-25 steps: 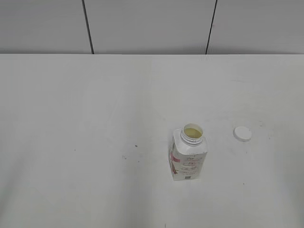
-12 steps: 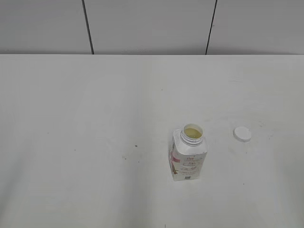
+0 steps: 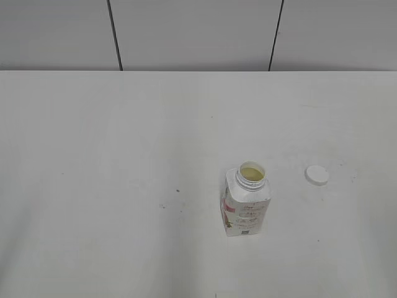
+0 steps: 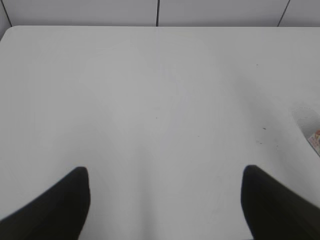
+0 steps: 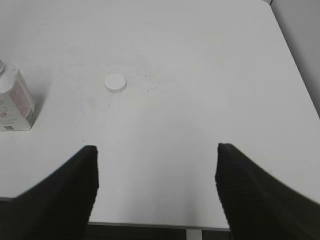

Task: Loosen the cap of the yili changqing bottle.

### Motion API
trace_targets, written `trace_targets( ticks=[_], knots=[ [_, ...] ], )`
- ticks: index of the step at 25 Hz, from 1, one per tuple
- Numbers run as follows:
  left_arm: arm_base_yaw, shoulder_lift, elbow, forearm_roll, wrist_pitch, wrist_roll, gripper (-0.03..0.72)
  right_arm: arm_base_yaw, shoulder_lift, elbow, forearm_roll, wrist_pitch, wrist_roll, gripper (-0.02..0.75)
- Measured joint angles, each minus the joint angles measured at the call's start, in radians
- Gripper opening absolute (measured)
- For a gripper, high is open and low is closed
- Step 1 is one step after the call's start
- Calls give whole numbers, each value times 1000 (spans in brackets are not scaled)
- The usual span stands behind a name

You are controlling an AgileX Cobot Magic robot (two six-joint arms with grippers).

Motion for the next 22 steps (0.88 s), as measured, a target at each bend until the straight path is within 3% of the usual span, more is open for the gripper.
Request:
trace_targets(
  ticks=[22],
  knots=[
    [0, 0, 0, 0, 0, 0, 565, 1, 0, 0, 0, -1, 18, 577]
  ],
)
